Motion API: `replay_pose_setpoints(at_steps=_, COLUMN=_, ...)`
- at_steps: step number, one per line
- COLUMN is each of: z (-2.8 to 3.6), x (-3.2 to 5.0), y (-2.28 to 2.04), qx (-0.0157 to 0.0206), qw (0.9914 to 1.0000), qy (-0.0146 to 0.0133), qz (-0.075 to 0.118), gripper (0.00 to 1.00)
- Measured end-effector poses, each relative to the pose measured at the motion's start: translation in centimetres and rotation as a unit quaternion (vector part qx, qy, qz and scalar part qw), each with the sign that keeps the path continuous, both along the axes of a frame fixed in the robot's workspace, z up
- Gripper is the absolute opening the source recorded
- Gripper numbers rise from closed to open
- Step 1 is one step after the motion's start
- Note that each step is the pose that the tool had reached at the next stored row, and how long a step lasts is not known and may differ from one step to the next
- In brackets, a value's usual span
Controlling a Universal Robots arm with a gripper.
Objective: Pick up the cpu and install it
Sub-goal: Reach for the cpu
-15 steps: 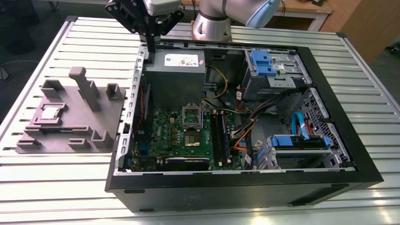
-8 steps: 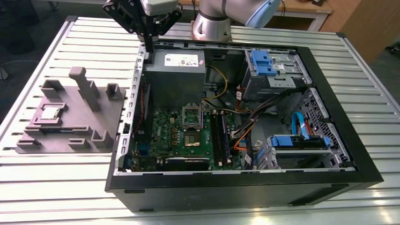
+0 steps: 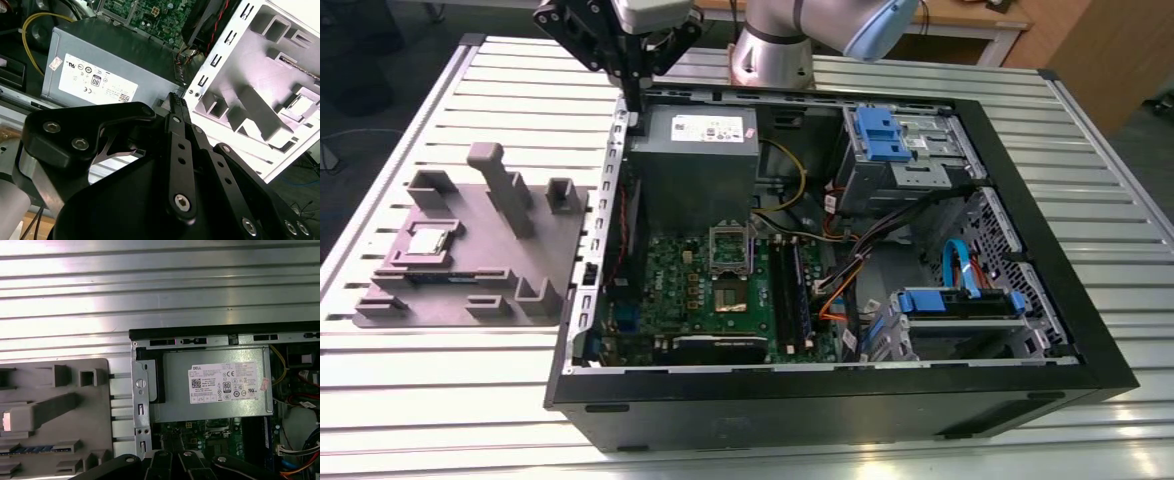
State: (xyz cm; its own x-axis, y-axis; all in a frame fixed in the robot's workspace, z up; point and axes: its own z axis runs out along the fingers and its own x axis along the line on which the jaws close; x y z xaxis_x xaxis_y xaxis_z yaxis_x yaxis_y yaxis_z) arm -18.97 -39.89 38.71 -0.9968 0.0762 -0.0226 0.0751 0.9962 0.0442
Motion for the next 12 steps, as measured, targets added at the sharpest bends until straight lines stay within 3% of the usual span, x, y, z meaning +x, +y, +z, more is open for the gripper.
replay_pose_setpoints(at_steps=12, z=-0.06, x=-0.27, y=0.00, qx=0.0000, qw=1.00000, qy=0.0006, qz=0.000, gripper=0.11)
